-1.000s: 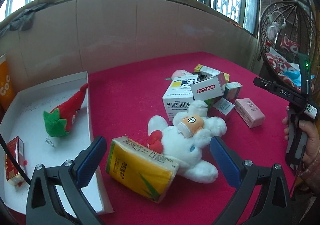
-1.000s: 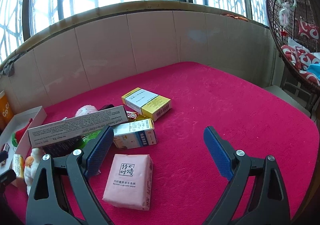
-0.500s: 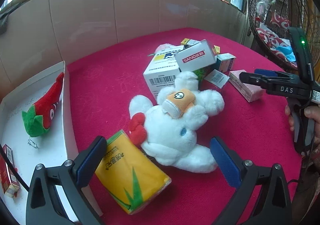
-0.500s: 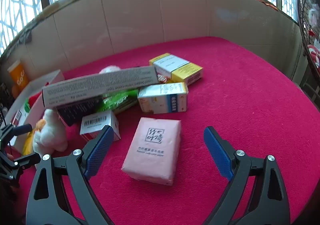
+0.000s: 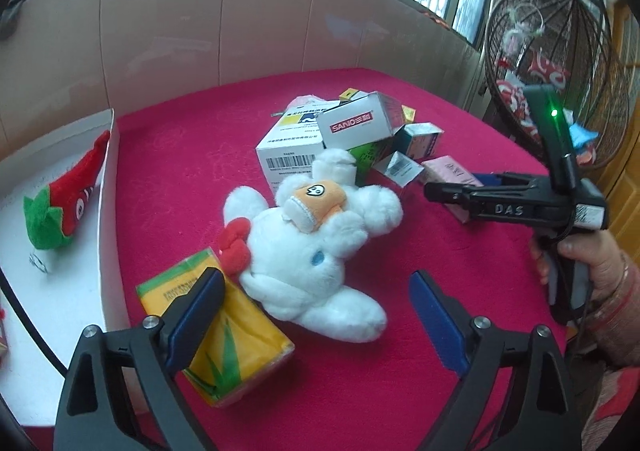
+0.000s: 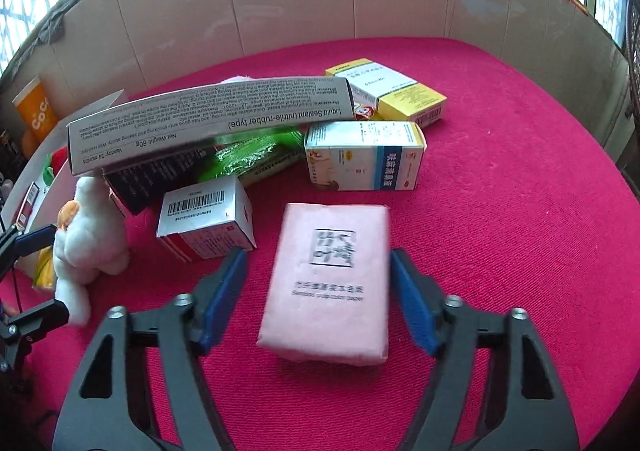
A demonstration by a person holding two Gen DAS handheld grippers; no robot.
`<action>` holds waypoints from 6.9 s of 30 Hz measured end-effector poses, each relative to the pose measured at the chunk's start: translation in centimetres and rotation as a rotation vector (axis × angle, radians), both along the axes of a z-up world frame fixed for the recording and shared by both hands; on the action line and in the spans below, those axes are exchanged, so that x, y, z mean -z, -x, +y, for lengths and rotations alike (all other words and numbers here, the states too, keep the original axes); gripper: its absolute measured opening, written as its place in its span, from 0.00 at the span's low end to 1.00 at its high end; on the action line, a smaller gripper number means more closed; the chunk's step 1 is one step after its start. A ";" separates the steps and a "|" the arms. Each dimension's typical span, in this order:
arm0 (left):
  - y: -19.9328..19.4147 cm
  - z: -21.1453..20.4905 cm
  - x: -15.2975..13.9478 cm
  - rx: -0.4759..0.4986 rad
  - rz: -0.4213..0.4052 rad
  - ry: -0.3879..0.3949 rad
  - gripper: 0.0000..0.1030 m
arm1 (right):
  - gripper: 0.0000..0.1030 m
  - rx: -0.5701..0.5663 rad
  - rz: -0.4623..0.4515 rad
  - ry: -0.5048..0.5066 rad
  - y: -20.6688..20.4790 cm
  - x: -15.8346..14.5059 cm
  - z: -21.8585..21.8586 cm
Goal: Organize objects
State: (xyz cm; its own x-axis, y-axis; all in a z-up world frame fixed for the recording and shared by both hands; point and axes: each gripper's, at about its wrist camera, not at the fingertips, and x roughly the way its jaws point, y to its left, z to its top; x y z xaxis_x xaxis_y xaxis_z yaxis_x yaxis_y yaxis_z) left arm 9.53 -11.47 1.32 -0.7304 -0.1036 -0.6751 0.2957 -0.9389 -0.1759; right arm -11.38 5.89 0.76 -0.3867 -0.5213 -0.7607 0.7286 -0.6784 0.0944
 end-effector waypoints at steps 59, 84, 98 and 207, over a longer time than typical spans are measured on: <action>-0.7 2.6 -3.1 -0.450 0.198 0.264 0.56 | 0.49 0.075 0.208 0.172 -2.7 -3.5 3.1; -5.2 2.9 -3.5 -0.508 0.219 0.345 0.56 | 0.49 0.014 0.384 0.234 -8.0 -5.1 2.3; -6.6 3.0 -3.7 -0.526 0.231 0.370 0.56 | 0.49 -0.029 0.392 0.225 -9.5 -5.1 0.9; -11.6 -18.7 -6.8 -0.789 0.076 0.112 0.91 | 0.86 -0.537 0.101 0.128 -22.3 -6.3 -22.8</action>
State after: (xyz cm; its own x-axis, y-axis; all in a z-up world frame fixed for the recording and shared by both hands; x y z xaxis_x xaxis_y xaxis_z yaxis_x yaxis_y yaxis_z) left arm 21.13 -30.17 8.14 -0.4571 -0.6731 -0.5813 0.8709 -0.4712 -0.1392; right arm 10.95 -16.91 7.04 -0.1087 -0.7509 -0.6514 0.9783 -0.1971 0.0639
